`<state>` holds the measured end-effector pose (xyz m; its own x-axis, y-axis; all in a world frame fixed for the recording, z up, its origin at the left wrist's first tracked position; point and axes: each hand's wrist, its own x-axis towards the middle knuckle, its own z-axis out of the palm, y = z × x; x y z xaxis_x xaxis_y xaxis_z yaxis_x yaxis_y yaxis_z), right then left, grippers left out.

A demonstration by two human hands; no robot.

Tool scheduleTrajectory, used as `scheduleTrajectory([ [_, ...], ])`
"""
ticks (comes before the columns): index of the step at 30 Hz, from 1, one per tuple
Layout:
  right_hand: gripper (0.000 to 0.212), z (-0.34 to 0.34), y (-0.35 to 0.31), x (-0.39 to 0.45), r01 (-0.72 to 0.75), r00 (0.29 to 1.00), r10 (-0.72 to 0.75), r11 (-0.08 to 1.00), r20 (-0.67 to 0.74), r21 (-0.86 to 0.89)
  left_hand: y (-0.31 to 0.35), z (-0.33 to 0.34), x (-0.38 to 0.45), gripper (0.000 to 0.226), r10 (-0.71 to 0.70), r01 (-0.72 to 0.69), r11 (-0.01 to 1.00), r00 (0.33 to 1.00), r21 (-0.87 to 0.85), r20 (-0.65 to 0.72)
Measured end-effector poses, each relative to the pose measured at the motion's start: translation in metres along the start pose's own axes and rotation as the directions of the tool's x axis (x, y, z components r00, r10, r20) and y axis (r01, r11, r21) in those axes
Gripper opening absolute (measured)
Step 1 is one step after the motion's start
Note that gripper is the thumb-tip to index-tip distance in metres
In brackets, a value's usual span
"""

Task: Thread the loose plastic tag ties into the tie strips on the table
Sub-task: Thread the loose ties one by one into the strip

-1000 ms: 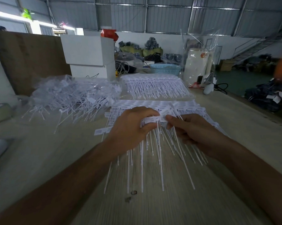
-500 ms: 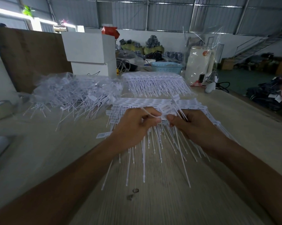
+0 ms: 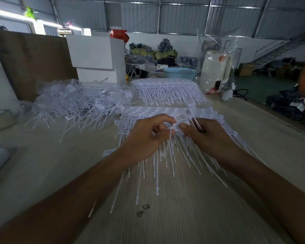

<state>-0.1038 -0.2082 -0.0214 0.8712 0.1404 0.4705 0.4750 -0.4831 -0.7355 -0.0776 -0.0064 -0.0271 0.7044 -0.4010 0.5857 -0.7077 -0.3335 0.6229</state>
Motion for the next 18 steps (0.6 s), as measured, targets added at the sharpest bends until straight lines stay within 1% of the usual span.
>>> scheduleTrajectory([
  [3,0.05,-0.001,-0.001,-0.001,-0.008,1.0,0.007,0.999,0.025,0.04,-0.001,-0.002,0.001,0.016,0.018,-0.018,1.0,0.999,-0.008,-0.042],
  [5,0.049,-0.003,-0.003,0.0,-0.003,0.999,0.001,1.0,0.047,0.031,-0.002,-0.002,0.001,0.016,0.031,-0.032,0.999,0.997,-0.021,-0.069],
  [9,0.034,-0.005,-0.006,0.0,-0.016,0.997,0.019,0.999,0.07,-0.04,-0.007,-0.001,0.002,0.016,0.041,-0.041,0.999,0.996,0.008,-0.08],
  [10,0.033,-0.005,-0.007,-0.001,-0.026,0.996,0.03,0.999,0.084,-0.045,-0.008,-0.001,0.002,0.016,0.045,-0.044,0.999,0.995,0.012,-0.085],
  [13,0.037,-0.004,-0.008,-0.001,-0.042,0.993,0.049,0.997,0.106,-0.066,-0.01,-0.001,0.003,0.016,0.052,-0.052,0.999,0.993,-0.003,-0.111],
  [16,0.045,-0.004,-0.011,-0.002,-0.009,0.983,0.034,0.991,0.18,-0.137,-0.011,0.0,0.003,0.012,0.075,-0.076,0.997,0.989,0.003,-0.128],
  [18,0.047,-0.004,-0.01,-0.002,-0.016,0.978,0.047,0.989,0.206,-0.15,-0.011,0.0,0.002,0.01,0.084,-0.084,0.996,0.988,0.002,-0.132],
])
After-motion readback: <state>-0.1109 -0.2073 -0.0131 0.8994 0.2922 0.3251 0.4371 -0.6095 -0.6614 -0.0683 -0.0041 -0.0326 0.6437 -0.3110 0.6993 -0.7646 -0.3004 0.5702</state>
